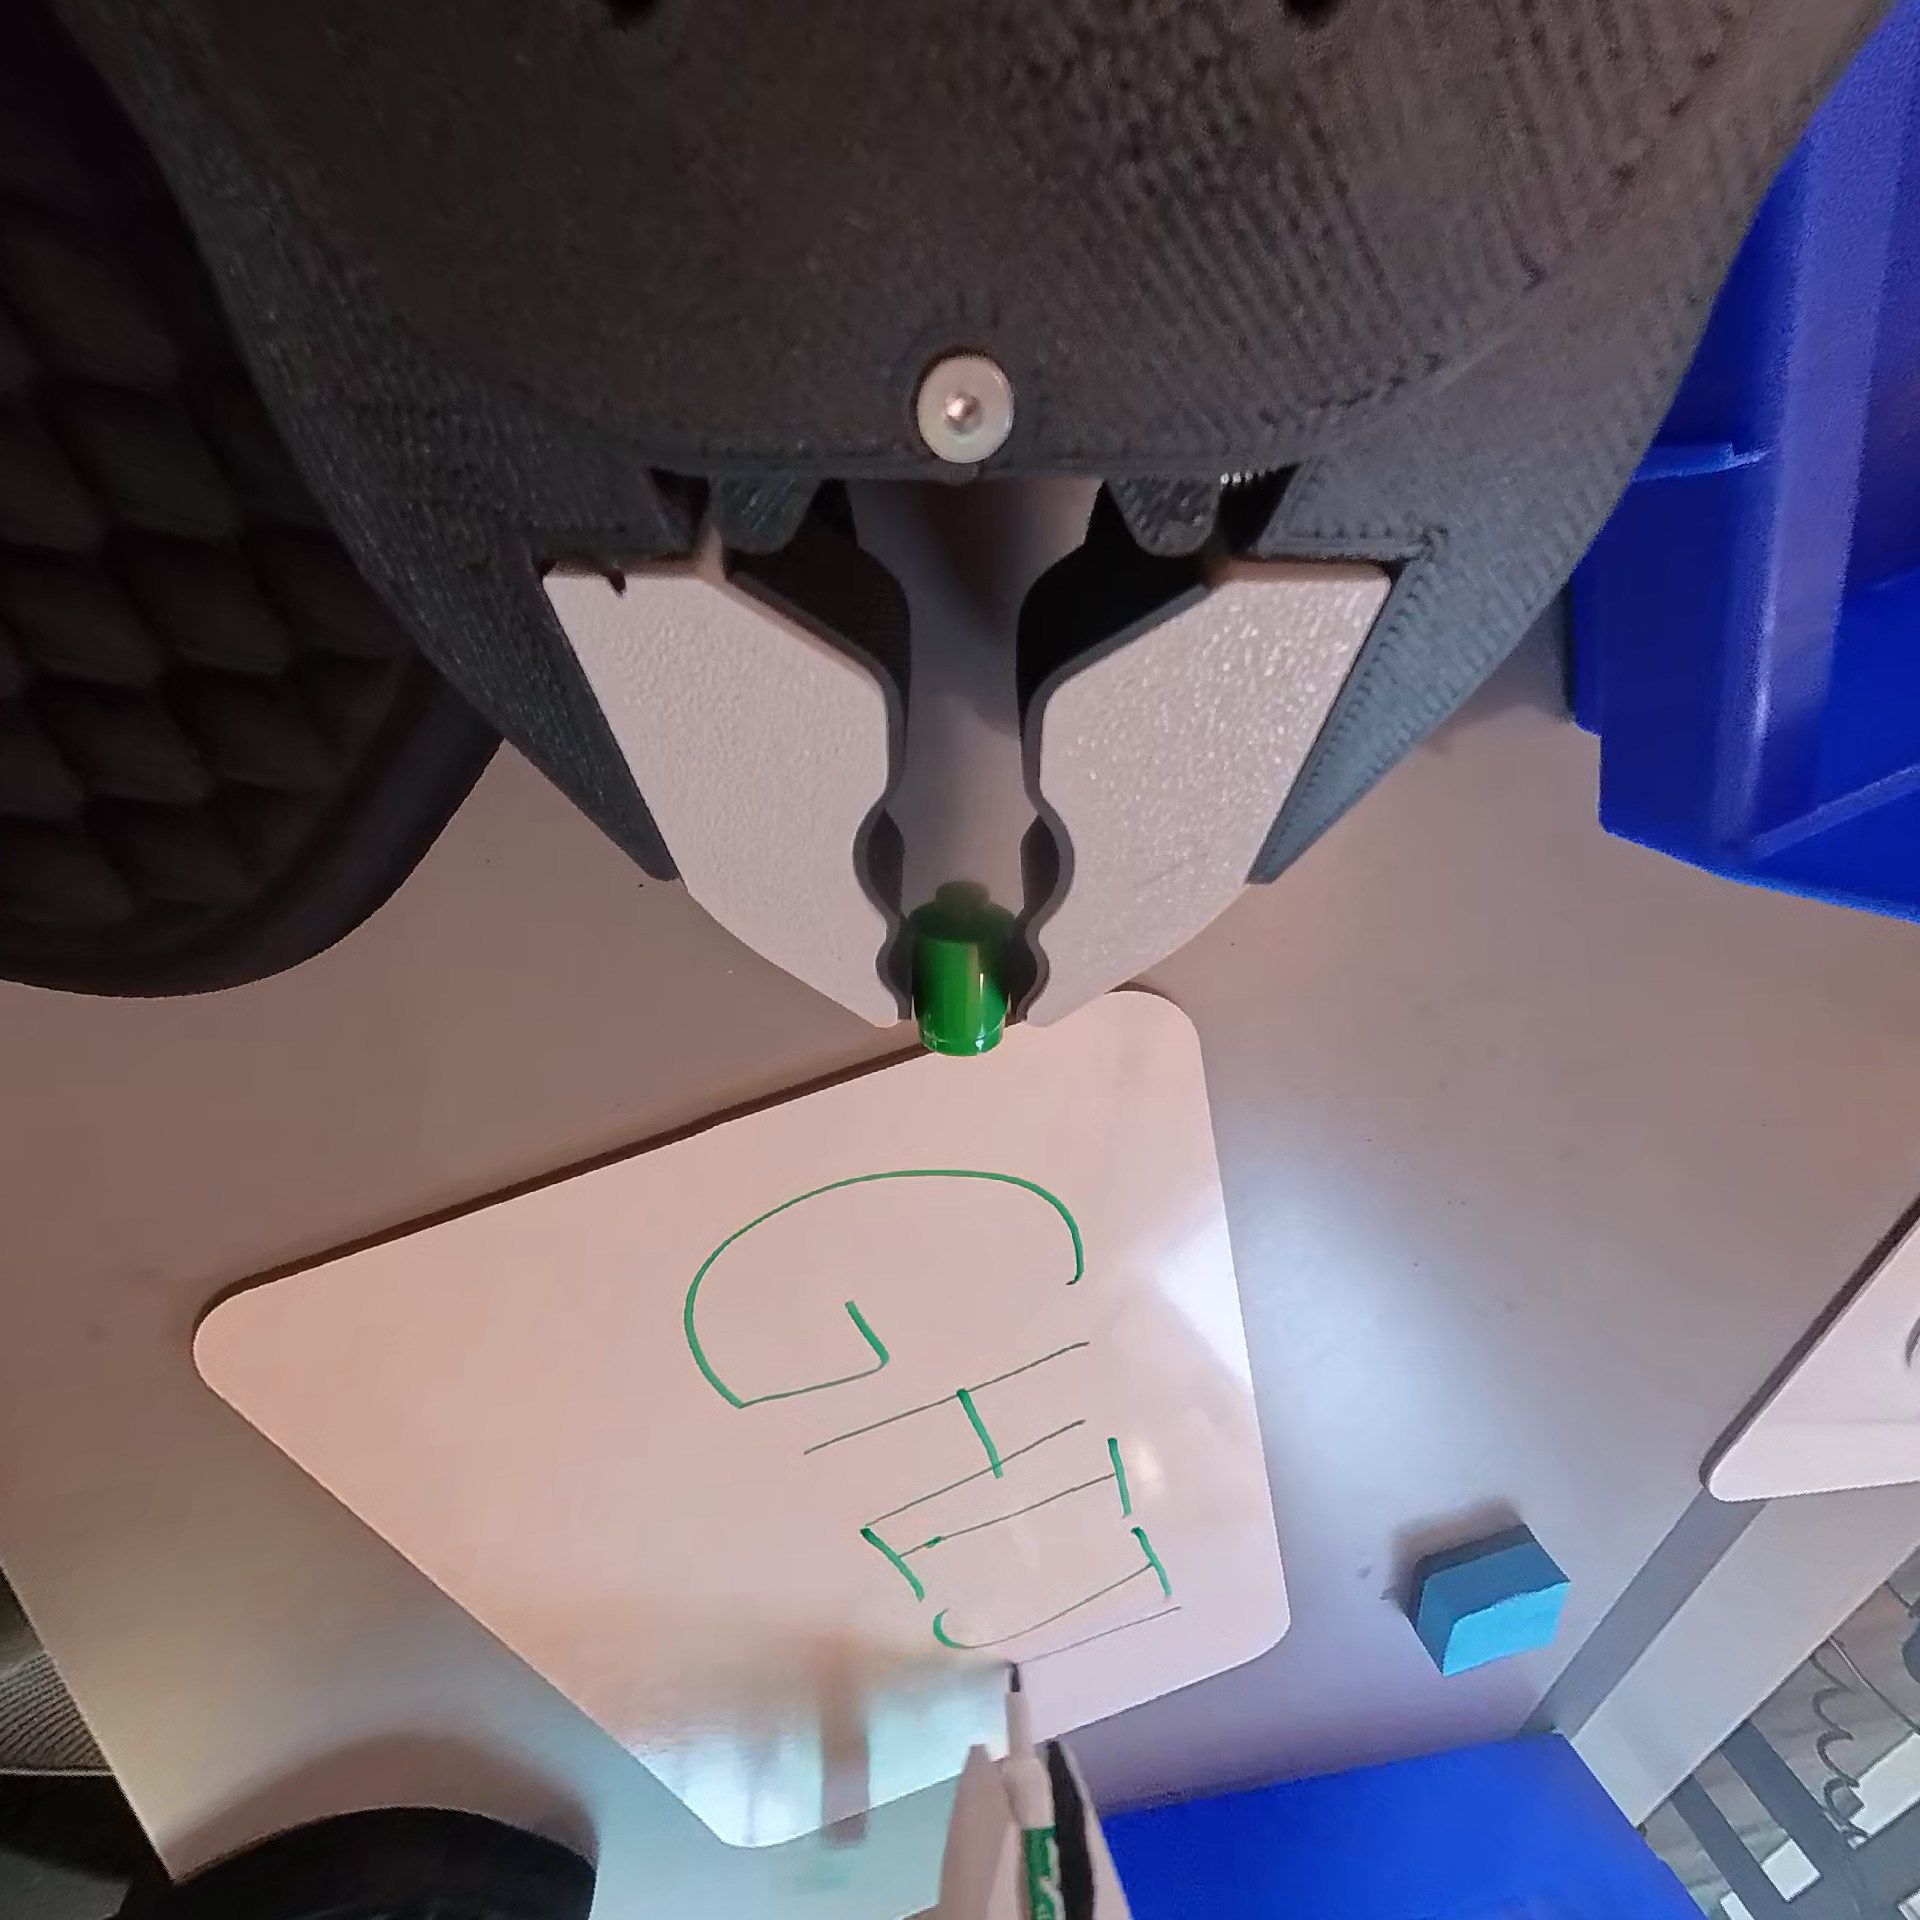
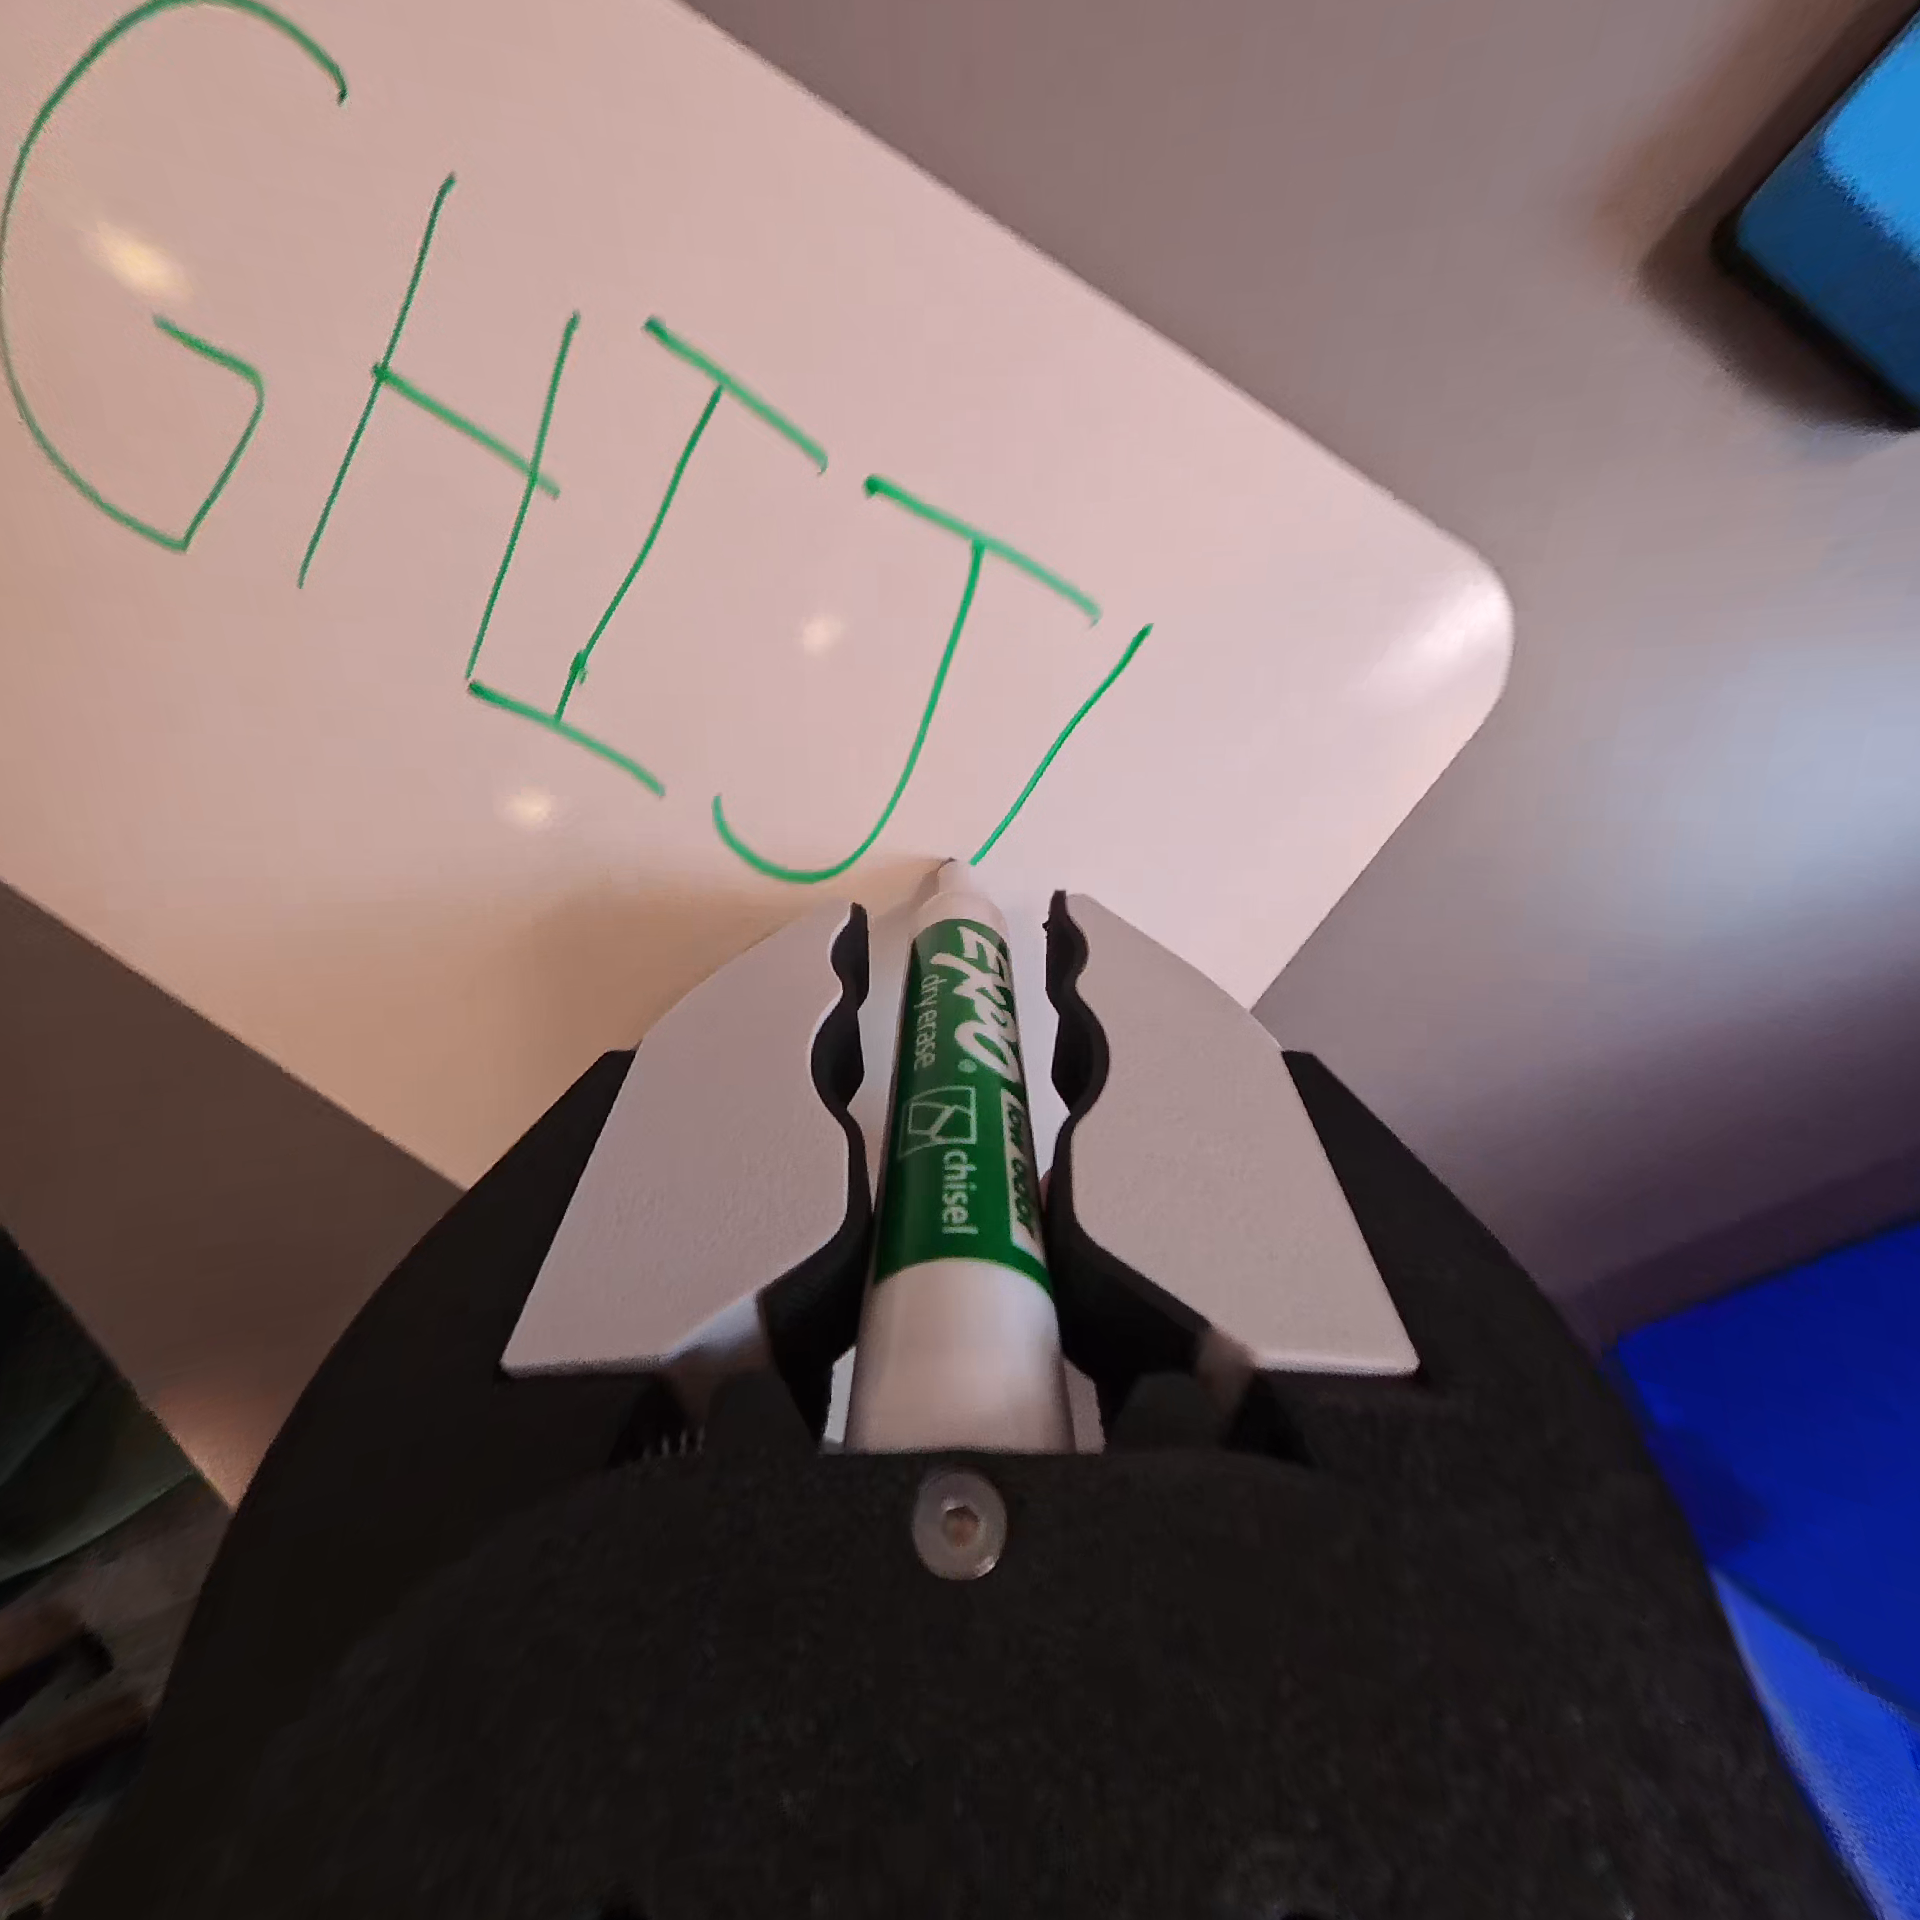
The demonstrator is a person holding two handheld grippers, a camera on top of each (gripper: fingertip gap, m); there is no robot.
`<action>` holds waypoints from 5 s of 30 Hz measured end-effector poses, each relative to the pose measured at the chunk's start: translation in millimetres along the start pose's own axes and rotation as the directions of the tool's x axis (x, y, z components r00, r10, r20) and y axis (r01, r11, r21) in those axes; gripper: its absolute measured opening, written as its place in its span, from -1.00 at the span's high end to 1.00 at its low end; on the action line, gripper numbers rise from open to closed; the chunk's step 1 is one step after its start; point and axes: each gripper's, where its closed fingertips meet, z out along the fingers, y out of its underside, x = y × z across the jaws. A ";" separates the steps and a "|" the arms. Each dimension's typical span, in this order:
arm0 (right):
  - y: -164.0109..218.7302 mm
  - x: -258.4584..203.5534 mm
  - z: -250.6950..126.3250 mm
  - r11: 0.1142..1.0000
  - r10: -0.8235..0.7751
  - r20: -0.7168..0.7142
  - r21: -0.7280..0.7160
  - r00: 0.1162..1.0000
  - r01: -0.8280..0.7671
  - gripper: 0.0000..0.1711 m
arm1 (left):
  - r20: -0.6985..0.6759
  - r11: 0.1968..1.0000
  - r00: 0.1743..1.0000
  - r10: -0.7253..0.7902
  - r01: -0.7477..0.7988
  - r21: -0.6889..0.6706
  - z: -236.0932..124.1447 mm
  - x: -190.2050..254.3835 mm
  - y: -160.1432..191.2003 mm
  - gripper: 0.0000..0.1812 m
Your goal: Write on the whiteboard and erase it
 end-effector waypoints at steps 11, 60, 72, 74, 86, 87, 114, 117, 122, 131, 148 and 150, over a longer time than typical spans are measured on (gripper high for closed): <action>-12.4 14.6 -5.6 0.999 -0.001 -0.046 0.044 0.999 0.003 0.61 | 0.007 1.000 1.000 0.001 -0.001 -0.006 0.5 -1.1 0.7 0.80; -9.3 38.6 -12.5 0.996 0.059 -0.114 0.080 0.992 -0.051 0.60 | -0.001 1.000 1.000 -0.001 0.001 -0.007 0.3 -1.0 0.9 0.80; -6.9 48.3 -15.6 0.989 -0.049 0.021 0.138 0.999 0.046 0.60 | -0.003 1.000 1.000 -0.002 0.002 -0.007 0.1 -1.0 1.2 0.80; -5.3 47.8 -16.4 0.988 -0.049 0.045 0.151 0.998 0.042 0.60 | -0.002 1.000 1.000 -0.003 0.003 -0.006 0.0 -1.5 1.3 0.80; -17.0 55.5 -4.3 0.985 -0.065 0.034 0.159 0.997 0.058 0.60 | 0.002 1.000 1.000 -0.006 0.006 -0.008 -0.5 -2.9 2.1 0.80; -17.2 55.8 -3.5 0.986 -0.064 0.035 0.156 0.997 0.058 0.60 | 0.003 1.000 1.000 -0.006 0.006 -0.010 -0.6 -3.0 2.6 0.80; 41.3 37.2 -22.2 0.999 -0.034 -0.002 0.032 0.999 0.034 0.60 | 0.004 1.000 1.000 0.004 -0.003 -0.017 0.5 -1.7 2.8 0.80; 38.1 34.7 -26.4 0.997 -0.046 -0.016 0.055 0.999 0.047 0.60 | 0.003 1.000 1.000 0.002 -0.002 -0.014 0.3 -1.6 2.4 0.80; -0.6 10.3 -50.7 0.952 -0.069 -0.005 0.300 0.998 0.067 0.60 | 0.006 1.000 1.000 -0.001 0.001 -0.010 0.0 -2.3 1.6 0.80; -45.7 -89.5 -61.4 0.760 -0.187 0.129 0.648 0.974 0.060 0.60 | -0.002 0.998 1.000 0.019 -0.019 0.060 -2.6 4.1 -12.9 0.80; -138.8 -229.6 -8.7 0.566 -0.158 0.452 0.770 0.878 -0.295 0.60 | 0.139 0.920 0.962 0.237 -0.268 0.287 -17.3 42.2 -76.6 0.80; -138.3 -233.2 -5.0 0.576 -0.162 0.455 0.764 0.876 -0.291 0.60 | 0.136 0.918 0.957 0.257 -0.286 0.276 -16.2 45.5 -76.4 0.80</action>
